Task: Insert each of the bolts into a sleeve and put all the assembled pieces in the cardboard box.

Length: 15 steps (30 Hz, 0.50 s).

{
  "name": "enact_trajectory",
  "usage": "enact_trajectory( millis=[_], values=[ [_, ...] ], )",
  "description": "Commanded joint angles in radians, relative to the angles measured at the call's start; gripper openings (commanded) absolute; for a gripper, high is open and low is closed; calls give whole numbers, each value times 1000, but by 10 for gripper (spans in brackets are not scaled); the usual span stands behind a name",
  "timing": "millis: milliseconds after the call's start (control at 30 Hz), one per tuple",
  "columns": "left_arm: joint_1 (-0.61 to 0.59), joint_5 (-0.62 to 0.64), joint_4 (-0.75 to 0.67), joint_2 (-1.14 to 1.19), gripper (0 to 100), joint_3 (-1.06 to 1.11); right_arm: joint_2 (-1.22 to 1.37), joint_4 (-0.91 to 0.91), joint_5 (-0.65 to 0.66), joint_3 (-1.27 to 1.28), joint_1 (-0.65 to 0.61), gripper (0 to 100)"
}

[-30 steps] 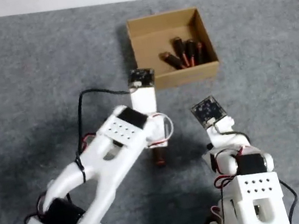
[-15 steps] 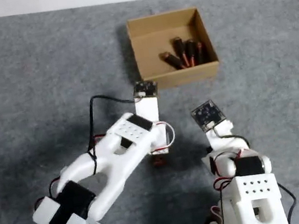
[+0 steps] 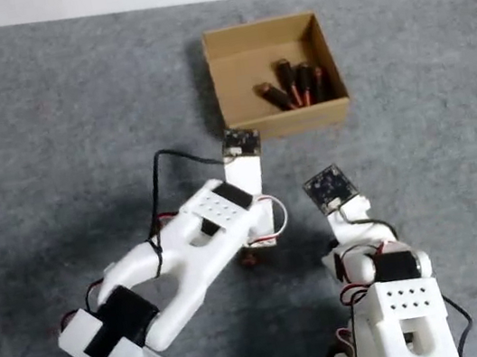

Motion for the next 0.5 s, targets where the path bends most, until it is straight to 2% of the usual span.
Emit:
enact_trajectory(
  millis=[0,200,367,467],
  values=[
    [8,6,29,4,7,1,-12,-50,15,1,15,5],
    [7,11,29,4,5,1,-12,-104,14,28,61,5],
    [-2,147,29,-7,5,-4,-12,-105,14,28,64,5],
    [-24,172,29,-7,5,-7,-12,-136,14,47,64,5]
  ],
)
